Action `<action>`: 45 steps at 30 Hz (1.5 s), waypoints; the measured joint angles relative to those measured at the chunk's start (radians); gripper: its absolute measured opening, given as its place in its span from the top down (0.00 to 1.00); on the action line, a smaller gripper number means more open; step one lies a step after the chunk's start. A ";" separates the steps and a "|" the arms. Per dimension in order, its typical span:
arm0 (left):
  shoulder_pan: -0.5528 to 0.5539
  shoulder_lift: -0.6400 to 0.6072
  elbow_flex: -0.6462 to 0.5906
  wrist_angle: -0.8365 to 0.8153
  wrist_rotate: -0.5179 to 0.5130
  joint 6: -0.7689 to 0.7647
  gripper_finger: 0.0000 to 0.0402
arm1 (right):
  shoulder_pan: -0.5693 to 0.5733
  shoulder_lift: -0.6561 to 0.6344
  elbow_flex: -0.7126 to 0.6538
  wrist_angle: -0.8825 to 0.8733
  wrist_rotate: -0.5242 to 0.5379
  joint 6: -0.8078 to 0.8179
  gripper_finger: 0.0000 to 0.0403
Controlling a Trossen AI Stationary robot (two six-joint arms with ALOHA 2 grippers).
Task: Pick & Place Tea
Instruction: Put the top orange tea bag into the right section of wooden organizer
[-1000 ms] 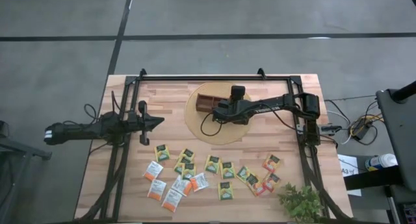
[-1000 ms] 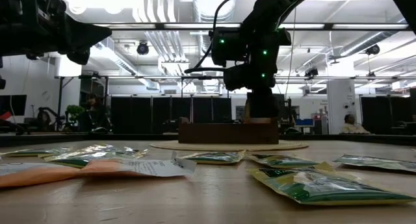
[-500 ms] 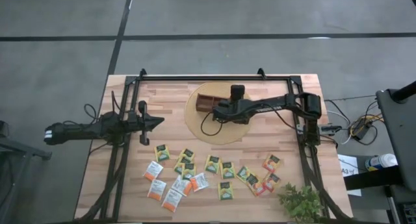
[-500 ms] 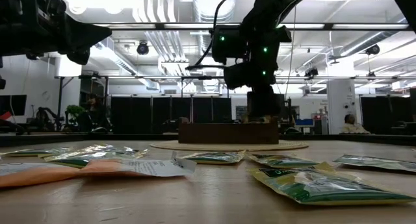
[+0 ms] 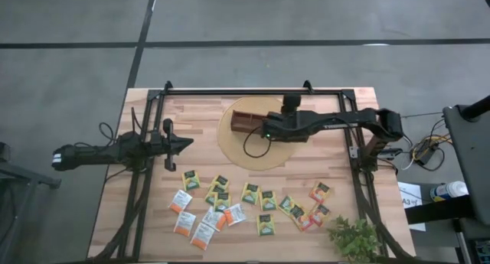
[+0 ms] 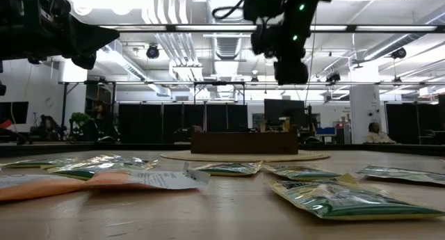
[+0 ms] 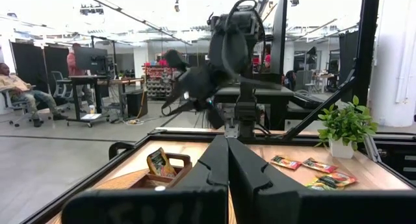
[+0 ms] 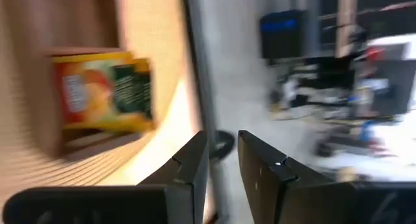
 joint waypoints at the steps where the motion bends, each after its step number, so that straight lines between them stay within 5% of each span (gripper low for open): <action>1: 0.000 0.000 0.000 0.000 0.000 0.000 1.00 | 0.005 -0.012 0.000 -0.035 -0.039 0.045 0.80; 6: 0.000 0.000 0.000 0.000 0.000 0.000 1.00 | 0.036 -0.048 -0.037 -0.172 -0.222 0.278 0.79; 15: 0.000 0.000 0.000 0.000 0.000 0.000 1.00 | 0.184 -0.118 -0.162 -0.170 -0.459 0.485 0.71; 22: 0.000 0.000 0.000 0.000 0.000 0.000 1.00 | 0.306 -0.212 -0.267 -0.107 -0.575 0.545 0.63; 33: 0.000 0.000 0.000 0.000 0.000 0.000 1.00 | 0.452 -0.408 -0.422 -0.091 -0.716 0.859 0.58; 39: 0.000 0.000 0.000 0.000 0.000 0.000 1.00 | 0.554 -0.436 -0.465 -0.091 -0.782 1.059 0.56; 45: 0.000 0.000 0.000 0.000 0.000 0.000 1.00 | 0.617 -0.424 -0.481 -0.057 -0.842 1.077 0.52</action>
